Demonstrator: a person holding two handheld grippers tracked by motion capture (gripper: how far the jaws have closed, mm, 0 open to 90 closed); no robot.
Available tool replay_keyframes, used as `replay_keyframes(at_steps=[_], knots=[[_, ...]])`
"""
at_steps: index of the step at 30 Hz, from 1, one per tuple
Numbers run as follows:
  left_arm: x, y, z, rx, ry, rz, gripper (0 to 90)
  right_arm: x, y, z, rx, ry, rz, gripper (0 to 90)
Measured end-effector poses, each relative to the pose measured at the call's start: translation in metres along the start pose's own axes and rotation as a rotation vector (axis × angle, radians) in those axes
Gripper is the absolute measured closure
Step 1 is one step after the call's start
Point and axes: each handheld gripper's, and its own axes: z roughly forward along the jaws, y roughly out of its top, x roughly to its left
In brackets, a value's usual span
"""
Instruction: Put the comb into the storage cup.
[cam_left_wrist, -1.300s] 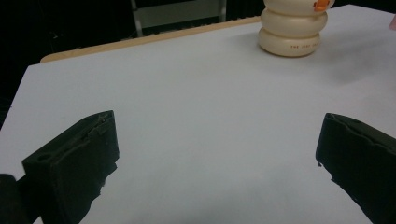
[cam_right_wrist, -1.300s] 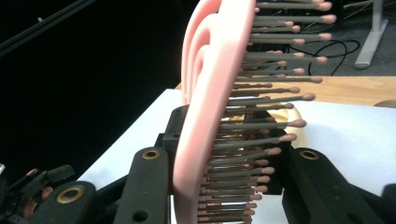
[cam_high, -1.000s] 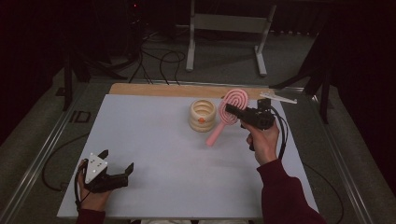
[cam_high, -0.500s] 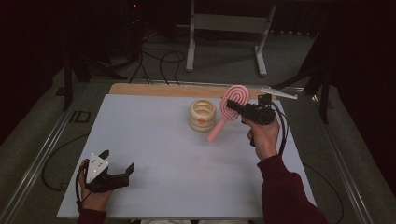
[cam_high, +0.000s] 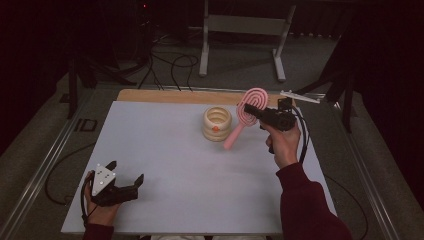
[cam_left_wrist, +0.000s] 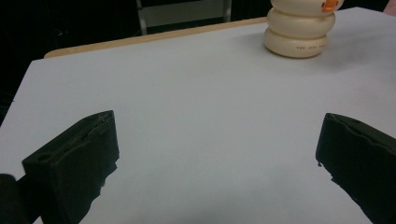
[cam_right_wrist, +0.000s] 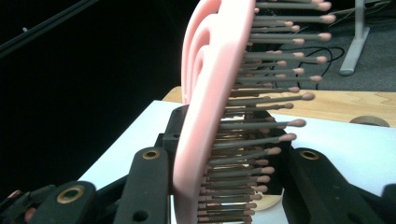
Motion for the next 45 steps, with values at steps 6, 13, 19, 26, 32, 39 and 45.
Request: replay_keyframes(at_steps=[6,13,19,26,32,39,45], knots=[[0.0,0.0,0.0,-0.003,0.0,-0.006,0.0,-0.004,0.005,0.0,-0.007,-0.013,0.004,64.1],[0.0,0.0,0.0,-0.001,-0.004,-0.007,0.0,-0.006,0.011,0.002,-0.012,-0.022,-0.007,64.1],[0.001,0.0,0.0,-0.003,-0.006,-0.012,0.0,-0.007,0.016,0.005,-0.009,-0.032,-0.01,64.1],[0.0,0.0,0.0,-0.002,-0.008,-0.011,0.0,-0.007,0.021,0.008,-0.021,-0.048,-0.027,64.1],[0.0,0.0,0.0,-0.001,-0.007,-0.01,0.0,-0.01,0.025,0.01,-0.022,-0.067,-0.028,64.1],[0.0,0.0,0.0,-0.002,-0.006,-0.011,0.0,-0.014,0.029,0.009,-0.037,-0.096,-0.032,64.1],[0.0,0.0,0.0,-0.003,-0.006,-0.012,0.0,-0.019,0.032,0.009,-0.048,-0.116,-0.031,64.1]])
